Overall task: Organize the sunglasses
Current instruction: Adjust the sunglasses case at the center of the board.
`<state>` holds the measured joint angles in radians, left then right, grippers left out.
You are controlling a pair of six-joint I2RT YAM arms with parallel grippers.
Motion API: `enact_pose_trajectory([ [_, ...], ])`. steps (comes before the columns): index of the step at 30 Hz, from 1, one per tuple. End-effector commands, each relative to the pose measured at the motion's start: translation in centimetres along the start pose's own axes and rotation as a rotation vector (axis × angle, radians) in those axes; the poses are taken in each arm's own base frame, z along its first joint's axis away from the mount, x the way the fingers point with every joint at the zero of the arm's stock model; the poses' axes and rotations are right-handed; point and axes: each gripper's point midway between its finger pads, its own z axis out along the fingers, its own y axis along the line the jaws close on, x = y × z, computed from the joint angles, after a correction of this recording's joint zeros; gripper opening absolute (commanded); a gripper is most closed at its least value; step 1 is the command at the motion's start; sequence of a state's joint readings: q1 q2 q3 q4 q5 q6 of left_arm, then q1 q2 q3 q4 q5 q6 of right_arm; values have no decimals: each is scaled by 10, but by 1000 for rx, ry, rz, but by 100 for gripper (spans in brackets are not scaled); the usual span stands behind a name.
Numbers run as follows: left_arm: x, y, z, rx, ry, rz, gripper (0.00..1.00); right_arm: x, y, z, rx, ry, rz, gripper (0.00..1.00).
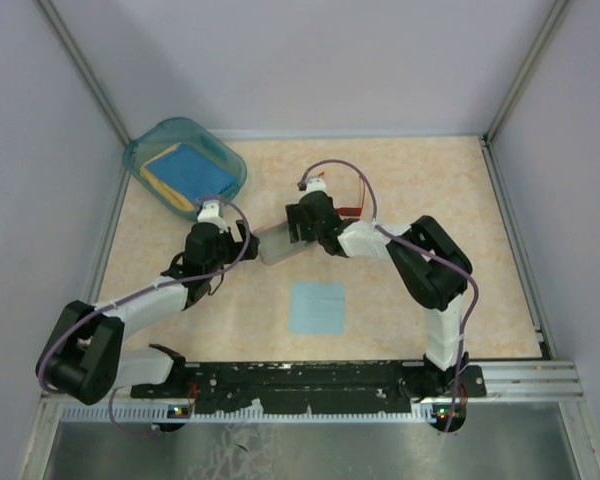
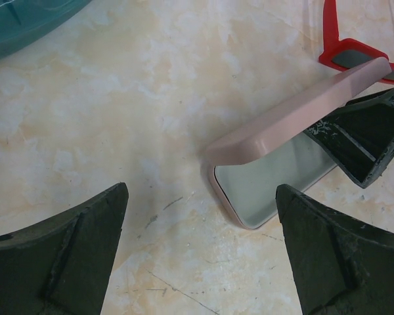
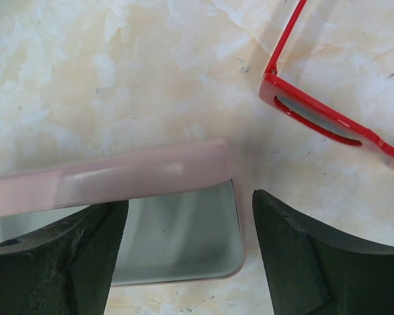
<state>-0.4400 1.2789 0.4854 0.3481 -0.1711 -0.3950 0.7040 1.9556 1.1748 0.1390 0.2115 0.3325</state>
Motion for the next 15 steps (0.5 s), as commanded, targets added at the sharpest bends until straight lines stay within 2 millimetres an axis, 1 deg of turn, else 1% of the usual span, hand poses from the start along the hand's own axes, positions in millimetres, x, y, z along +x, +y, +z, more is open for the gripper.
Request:
enact_pose_trajectory([
  [1,-5,4,-7,-7,-21,0,100,-30,7,-2,-20,-75,7,76],
  [5,-7,4,-11,-5,-27,-2,100,-34,2,-18,-13,-99,13,77],
  [15,0,3,-18,10,1,-17,100,-28,-9,-53,-8,-110,21,77],
])
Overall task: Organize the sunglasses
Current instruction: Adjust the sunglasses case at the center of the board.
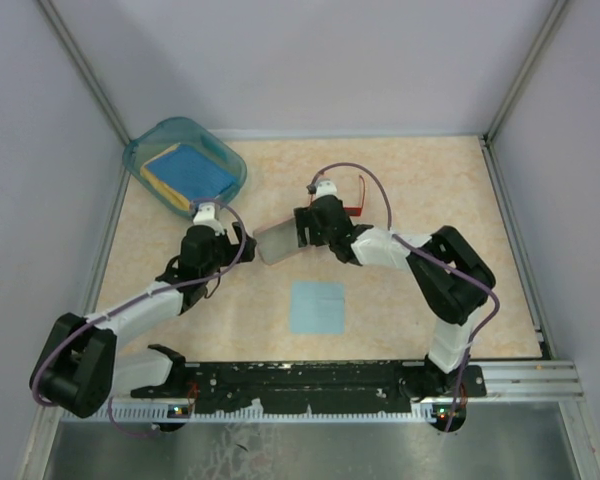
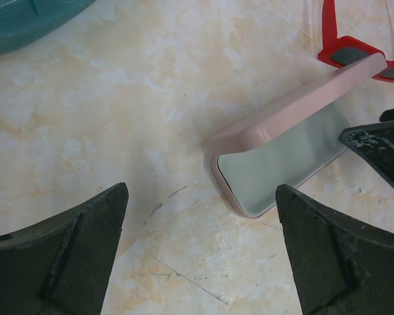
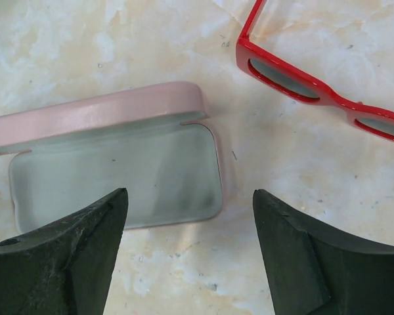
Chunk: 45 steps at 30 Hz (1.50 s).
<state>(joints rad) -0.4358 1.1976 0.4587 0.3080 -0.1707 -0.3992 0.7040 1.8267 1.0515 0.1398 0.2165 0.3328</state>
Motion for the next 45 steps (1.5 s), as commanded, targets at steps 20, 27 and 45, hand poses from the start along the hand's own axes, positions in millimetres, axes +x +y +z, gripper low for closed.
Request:
enact_pose_trajectory([
  [20,7,-10,-13,71,30,-22,99,-20,1,-24,-18,-57,52,66],
  [27,3,-10,-14,70,20,-16,99,-20,1,-8,-15,-53,64,66],
  [45,-1,-3,-14,29,-3,-17,99,-13,8,18,-39,-49,96,62],
])
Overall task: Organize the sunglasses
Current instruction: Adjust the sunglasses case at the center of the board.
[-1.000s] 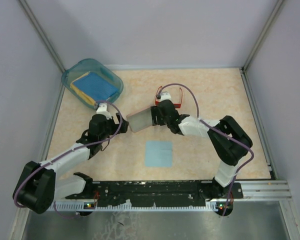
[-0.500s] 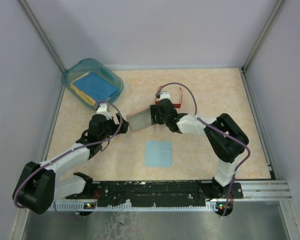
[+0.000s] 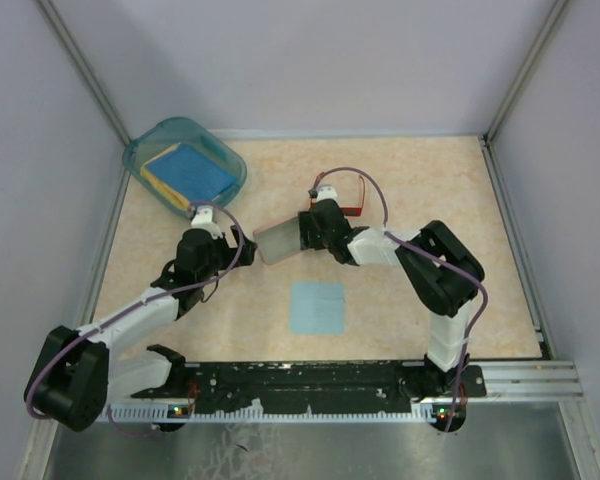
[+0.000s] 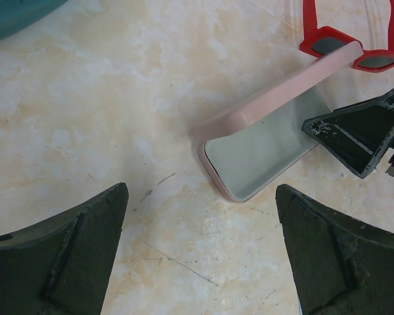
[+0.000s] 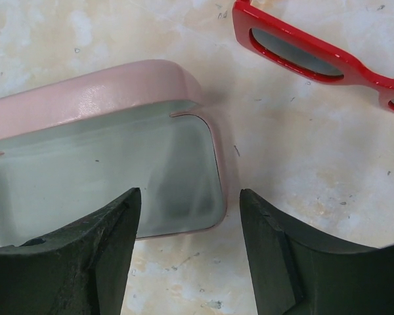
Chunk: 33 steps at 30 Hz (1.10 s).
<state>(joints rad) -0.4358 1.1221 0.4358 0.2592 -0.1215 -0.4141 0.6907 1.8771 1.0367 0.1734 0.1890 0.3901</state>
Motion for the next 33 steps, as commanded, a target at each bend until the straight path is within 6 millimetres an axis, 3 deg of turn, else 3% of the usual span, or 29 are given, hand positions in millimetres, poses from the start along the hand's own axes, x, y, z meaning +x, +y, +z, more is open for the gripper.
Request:
enact_pose_trajectory([
  [1,-4,4,-1,-19,-19,-1,99,-30,12,5,-39,-82,37,62],
  [18,-2,8,-3,-32,-23,0,100,-15,20,2,-100,-70,53,60],
  [33,-2,8,-9,-23,-31,-4,99,-1,42,-7,-133,-57,41,60],
])
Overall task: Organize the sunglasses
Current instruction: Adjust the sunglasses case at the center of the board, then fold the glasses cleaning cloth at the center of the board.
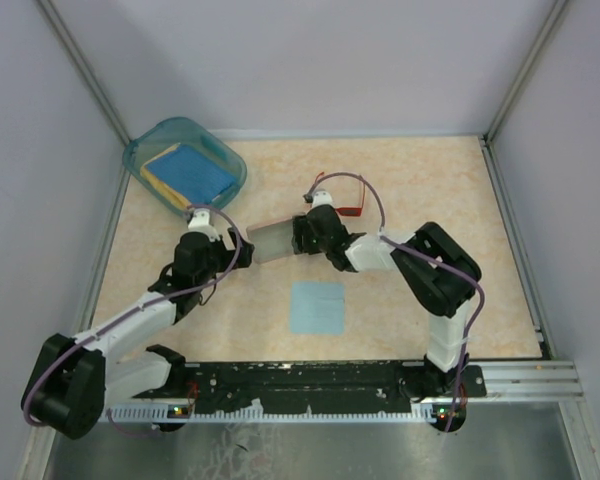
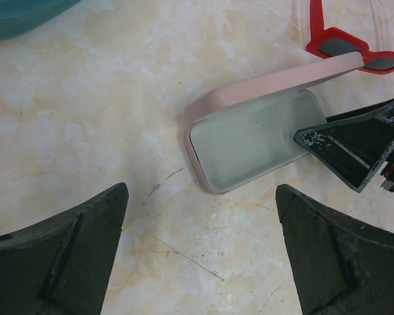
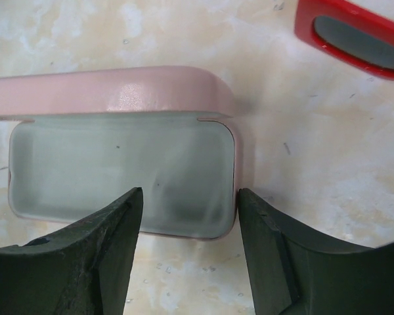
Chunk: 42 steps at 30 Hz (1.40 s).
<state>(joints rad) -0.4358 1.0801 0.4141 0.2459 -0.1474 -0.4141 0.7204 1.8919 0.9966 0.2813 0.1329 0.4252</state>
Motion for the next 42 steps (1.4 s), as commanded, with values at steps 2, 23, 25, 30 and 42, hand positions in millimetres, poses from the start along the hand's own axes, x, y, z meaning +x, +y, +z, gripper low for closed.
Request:
enact_pose_trajectory([
  [2,0,2,-3,-1,-11,-3,99,-10,19,-7,-37,-41,18,60],
  [23,14,-20,-23,154,28,-44,100,-49,-4,-125,-61,-229,44,82],
  [25,15,-28,-28,209,19,-55,100,-42,-9,-139,-81,-240,51,80],
  [30,17,-46,-41,329,8,-98,100,-25,-28,-174,-58,-278,89,79],
  [42,38,-83,-51,458,88,-94,99,18,-42,-199,-51,-174,114,91],
])
